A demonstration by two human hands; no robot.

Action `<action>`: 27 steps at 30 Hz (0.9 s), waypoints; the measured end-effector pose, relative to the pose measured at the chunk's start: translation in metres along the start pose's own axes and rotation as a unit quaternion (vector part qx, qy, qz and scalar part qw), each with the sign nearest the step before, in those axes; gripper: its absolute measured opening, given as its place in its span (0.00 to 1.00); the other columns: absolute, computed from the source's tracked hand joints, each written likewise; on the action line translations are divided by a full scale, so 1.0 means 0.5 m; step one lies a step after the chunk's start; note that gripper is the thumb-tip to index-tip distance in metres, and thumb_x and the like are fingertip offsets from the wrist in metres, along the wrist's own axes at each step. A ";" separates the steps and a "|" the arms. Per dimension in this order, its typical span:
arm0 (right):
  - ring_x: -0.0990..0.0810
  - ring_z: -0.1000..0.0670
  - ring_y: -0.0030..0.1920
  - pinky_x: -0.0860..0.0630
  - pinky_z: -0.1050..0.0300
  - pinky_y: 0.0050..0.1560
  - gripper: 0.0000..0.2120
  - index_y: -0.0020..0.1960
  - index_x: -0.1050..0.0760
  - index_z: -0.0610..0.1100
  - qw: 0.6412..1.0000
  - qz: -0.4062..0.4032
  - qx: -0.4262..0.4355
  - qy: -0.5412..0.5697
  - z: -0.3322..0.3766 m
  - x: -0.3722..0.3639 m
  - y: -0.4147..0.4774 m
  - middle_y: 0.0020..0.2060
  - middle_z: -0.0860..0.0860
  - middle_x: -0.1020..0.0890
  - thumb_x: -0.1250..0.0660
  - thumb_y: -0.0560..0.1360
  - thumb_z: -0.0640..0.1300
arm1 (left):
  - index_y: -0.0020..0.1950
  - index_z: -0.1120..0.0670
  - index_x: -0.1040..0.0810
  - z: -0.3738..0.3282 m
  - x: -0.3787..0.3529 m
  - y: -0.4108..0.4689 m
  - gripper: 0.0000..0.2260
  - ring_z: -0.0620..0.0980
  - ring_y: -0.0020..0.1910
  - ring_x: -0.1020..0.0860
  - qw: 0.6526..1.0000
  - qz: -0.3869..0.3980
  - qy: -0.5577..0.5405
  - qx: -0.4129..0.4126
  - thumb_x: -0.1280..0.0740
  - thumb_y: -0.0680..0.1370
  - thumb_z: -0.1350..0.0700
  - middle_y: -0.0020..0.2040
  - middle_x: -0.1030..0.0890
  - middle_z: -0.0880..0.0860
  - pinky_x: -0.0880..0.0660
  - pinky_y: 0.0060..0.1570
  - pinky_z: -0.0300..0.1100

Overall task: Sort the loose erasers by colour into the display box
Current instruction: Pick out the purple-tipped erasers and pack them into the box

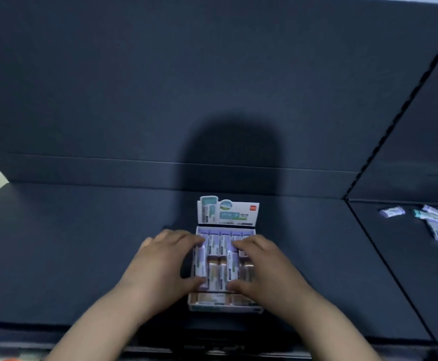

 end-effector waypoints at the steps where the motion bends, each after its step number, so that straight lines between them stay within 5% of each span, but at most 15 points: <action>1: 0.37 0.56 0.65 0.39 0.64 0.66 0.35 0.71 0.38 0.52 1.000 0.001 -0.009 -0.013 0.008 -0.009 0.002 0.64 0.58 0.34 0.29 0.68 0.57 | 0.70 0.40 0.37 0.003 -0.002 0.000 0.31 0.41 0.68 0.38 1.000 0.008 -0.001 -0.018 0.33 0.69 0.37 0.67 0.34 0.37 0.41 0.62 0.39; 10: 0.38 0.52 0.65 0.39 0.60 0.66 0.35 0.71 0.38 0.53 0.989 0.005 -0.100 -0.109 0.038 -0.041 0.000 0.63 0.54 0.34 0.30 0.68 0.60 | 0.71 0.43 0.39 -0.015 -0.022 0.010 0.30 0.41 0.66 0.40 0.994 0.028 -0.025 -0.107 0.37 0.72 0.37 0.67 0.36 0.39 0.44 0.61 0.38; 27: 0.30 0.51 0.62 0.35 0.58 0.62 0.30 0.68 0.34 0.55 0.991 0.052 -0.082 -0.090 0.007 -0.048 0.015 0.59 0.55 0.27 0.29 0.68 0.51 | 0.70 0.46 0.34 -0.034 -0.058 0.024 0.28 0.46 0.65 0.38 0.994 0.090 0.022 -0.059 0.33 0.72 0.41 0.64 0.32 0.44 0.40 0.61 0.42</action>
Point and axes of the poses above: each hand's wrist, its own y-axis towards the middle knuckle, its own x-axis out of the back of the hand, z = x × y, the point moved 5 cm from there along y, towards the middle knuckle
